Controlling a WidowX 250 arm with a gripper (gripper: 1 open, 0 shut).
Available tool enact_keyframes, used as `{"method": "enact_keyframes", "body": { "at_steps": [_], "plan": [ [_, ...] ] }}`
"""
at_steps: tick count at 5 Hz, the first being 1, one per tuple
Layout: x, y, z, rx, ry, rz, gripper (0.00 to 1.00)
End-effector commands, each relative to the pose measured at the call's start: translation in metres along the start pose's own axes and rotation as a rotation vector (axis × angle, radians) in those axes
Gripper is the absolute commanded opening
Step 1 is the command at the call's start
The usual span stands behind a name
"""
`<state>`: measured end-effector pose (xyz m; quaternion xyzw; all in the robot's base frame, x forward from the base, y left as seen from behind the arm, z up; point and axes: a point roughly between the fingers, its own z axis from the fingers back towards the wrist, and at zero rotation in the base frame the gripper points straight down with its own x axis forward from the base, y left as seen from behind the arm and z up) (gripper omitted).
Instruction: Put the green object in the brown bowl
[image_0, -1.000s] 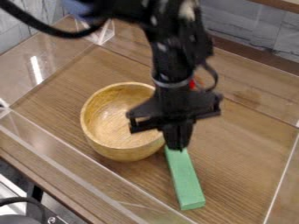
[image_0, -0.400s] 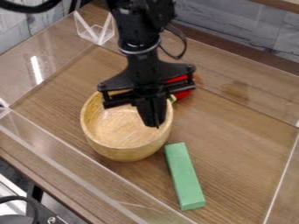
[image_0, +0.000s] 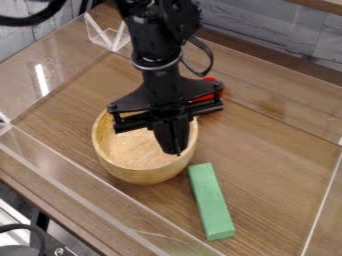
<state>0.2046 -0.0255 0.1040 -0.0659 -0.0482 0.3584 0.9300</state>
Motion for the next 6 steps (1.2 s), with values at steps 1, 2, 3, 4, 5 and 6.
{"method": "enact_keyframes", "body": {
  "at_steps": [1, 2, 3, 4, 5, 6],
  "plan": [
    [-0.003, -0.001, 0.007, -0.014, -0.008, -0.008, 0.00],
    [-0.006, -0.001, 0.009, -0.015, -0.004, -0.006, 0.00],
    [-0.009, 0.000, 0.011, -0.015, -0.001, -0.004, 0.00],
    [-0.011, 0.002, 0.013, -0.015, 0.002, -0.002, 0.00],
    [-0.013, 0.004, 0.015, -0.015, 0.004, 0.000, 0.00],
    [-0.015, 0.007, 0.017, -0.015, 0.007, 0.003, 0.00]
  ]
}}
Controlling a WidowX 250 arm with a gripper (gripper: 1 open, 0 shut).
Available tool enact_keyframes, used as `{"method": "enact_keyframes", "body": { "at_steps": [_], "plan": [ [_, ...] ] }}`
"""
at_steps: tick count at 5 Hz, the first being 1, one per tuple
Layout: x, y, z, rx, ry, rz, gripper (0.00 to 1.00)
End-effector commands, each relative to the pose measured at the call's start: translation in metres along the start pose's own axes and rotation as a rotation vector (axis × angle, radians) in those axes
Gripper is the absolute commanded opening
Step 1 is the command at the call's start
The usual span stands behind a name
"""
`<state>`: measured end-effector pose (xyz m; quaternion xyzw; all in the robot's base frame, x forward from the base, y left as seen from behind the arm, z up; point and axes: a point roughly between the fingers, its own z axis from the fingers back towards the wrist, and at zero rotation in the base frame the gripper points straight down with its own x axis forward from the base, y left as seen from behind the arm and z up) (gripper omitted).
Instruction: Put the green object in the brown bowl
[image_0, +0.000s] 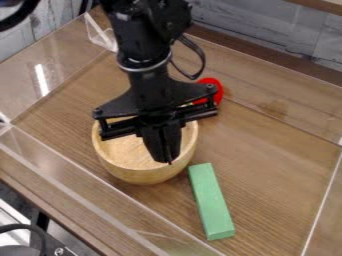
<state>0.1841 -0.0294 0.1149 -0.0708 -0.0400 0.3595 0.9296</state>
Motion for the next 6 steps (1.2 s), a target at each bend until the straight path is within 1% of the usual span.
{"method": "enact_keyframes", "body": {
  "at_steps": [1, 3, 6],
  "plan": [
    [0.0006, 0.0018, 0.0065, -0.014, -0.010, 0.001, 0.00],
    [-0.0036, 0.0057, 0.0092, -0.016, -0.008, -0.006, 0.00],
    [-0.0068, 0.0024, 0.0101, -0.017, -0.009, -0.038, 0.00]
  ]
}}
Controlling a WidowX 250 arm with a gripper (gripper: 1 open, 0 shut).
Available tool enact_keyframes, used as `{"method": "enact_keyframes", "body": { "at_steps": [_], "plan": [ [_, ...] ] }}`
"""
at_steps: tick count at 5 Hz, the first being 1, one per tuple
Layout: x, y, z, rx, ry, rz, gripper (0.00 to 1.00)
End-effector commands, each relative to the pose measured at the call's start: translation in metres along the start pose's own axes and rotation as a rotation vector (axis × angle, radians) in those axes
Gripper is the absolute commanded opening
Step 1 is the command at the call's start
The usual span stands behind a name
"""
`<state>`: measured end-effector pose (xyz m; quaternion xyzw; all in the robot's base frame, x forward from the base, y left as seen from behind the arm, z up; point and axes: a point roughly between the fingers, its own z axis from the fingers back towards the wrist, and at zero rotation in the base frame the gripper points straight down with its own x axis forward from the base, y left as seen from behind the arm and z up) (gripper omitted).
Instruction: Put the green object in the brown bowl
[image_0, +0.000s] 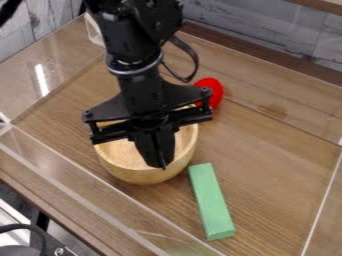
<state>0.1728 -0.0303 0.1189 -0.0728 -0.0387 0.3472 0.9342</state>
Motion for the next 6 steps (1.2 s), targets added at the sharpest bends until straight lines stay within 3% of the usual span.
{"method": "enact_keyframes", "body": {
  "at_steps": [1, 2, 3, 4, 6],
  "plan": [
    [-0.005, -0.013, -0.001, -0.010, -0.013, -0.023, 1.00],
    [-0.016, -0.022, -0.012, -0.001, -0.011, -0.026, 0.00],
    [-0.023, -0.028, -0.029, 0.004, 0.000, -0.022, 0.00],
    [-0.023, -0.033, -0.048, 0.016, 0.011, -0.025, 0.00],
    [-0.020, -0.040, -0.071, 0.034, 0.008, -0.003, 0.00]
  ]
}}
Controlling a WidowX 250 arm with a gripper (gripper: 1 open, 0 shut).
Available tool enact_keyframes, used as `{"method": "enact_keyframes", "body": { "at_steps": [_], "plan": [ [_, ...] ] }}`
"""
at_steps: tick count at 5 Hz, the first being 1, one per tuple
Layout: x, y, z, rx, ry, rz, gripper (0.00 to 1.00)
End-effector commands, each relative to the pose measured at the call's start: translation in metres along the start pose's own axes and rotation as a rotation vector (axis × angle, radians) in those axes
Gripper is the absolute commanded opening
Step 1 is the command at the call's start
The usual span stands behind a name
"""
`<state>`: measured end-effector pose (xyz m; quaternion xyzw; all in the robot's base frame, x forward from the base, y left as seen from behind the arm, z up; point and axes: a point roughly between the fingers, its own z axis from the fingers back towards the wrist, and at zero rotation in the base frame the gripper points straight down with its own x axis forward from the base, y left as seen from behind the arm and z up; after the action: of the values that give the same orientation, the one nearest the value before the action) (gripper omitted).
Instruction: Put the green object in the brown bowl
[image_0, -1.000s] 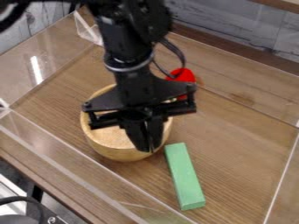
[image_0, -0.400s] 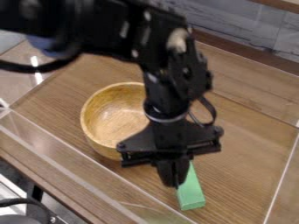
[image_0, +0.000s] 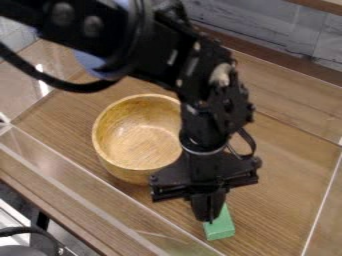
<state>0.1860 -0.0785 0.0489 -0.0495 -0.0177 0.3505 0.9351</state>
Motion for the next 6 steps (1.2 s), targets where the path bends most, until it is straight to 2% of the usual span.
{"method": "enact_keyframes", "body": {
  "at_steps": [1, 2, 3, 4, 5, 6],
  "plan": [
    [0.004, -0.010, 0.000, -0.021, -0.022, -0.007, 0.00],
    [0.003, -0.012, -0.005, -0.018, -0.027, -0.005, 1.00],
    [0.005, -0.012, -0.008, -0.019, -0.028, 0.006, 0.00],
    [0.004, -0.013, -0.010, -0.010, -0.035, 0.007, 1.00],
    [0.003, -0.015, -0.013, -0.003, -0.042, 0.009, 1.00],
    [0.002, -0.018, -0.016, -0.003, -0.050, 0.015, 0.00]
  ]
}}
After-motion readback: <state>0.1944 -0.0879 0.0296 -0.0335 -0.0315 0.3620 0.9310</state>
